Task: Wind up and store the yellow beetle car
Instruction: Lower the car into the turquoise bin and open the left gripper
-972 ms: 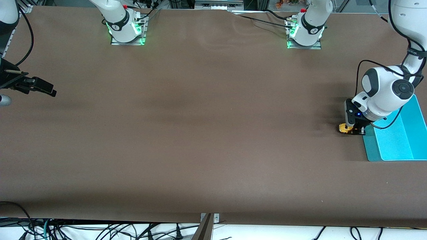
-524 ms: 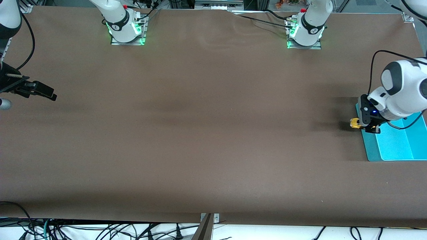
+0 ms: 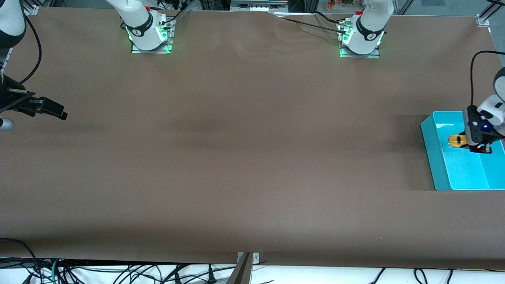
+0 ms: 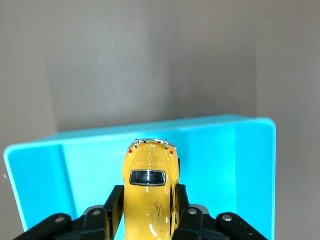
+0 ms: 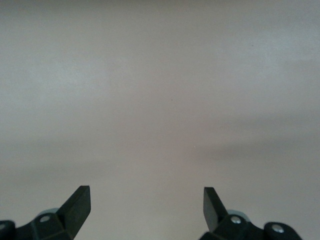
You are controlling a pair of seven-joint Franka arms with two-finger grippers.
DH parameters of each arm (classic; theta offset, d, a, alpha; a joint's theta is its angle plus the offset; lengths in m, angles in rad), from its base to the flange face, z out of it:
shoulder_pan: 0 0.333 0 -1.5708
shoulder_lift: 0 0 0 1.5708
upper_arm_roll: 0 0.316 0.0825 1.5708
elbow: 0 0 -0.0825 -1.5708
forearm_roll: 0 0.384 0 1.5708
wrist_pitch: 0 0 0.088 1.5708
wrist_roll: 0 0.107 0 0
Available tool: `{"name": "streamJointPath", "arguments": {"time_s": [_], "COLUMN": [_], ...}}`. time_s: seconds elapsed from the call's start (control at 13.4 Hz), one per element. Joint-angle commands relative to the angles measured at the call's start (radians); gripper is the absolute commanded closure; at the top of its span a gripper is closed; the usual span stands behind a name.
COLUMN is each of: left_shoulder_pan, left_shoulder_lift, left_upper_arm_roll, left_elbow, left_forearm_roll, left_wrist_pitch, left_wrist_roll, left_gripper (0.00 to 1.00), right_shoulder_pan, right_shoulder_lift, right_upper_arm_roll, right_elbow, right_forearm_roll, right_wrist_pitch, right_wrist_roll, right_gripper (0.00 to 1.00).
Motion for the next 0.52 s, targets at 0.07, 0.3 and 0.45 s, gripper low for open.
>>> {"name": "streamJointPath", "arguments": {"time_s": [0.07, 0.3, 0.45], "left_shoulder_pan": [0.040, 0.058, 0.078], "left_shoulder_lift": [0.146, 0.203, 0.243], "left_upper_arm_roll": [-0.010, -0.010, -0.010], "left_elbow": [0.115, 0.118, 0.117], "left_forearm_roll": [-0.026, -0.026, -0.026], "left_wrist_pitch": [-0.004, 0.083, 0.132], "left_wrist_roll": [0.086, 0.112, 0.115], "left_gripper": [0.59, 0.59, 0.59], "right_shoulder_pan": [-0.001, 0.000, 0.002], "right_shoulder_lift": [0.000, 0.000, -0.002], "right_upper_arm_roll": [0.003, 0.003, 0.004], "right_elbow": [0.021, 0.023, 0.023], "right_forearm_roll": [0.011, 0.011, 0.011], "right_wrist_pitch": [-0.016, -0.016, -0.016], "right_wrist_roll": [0.001, -0.001, 0.004], "right_gripper": [0.00, 0.00, 0.00]}}
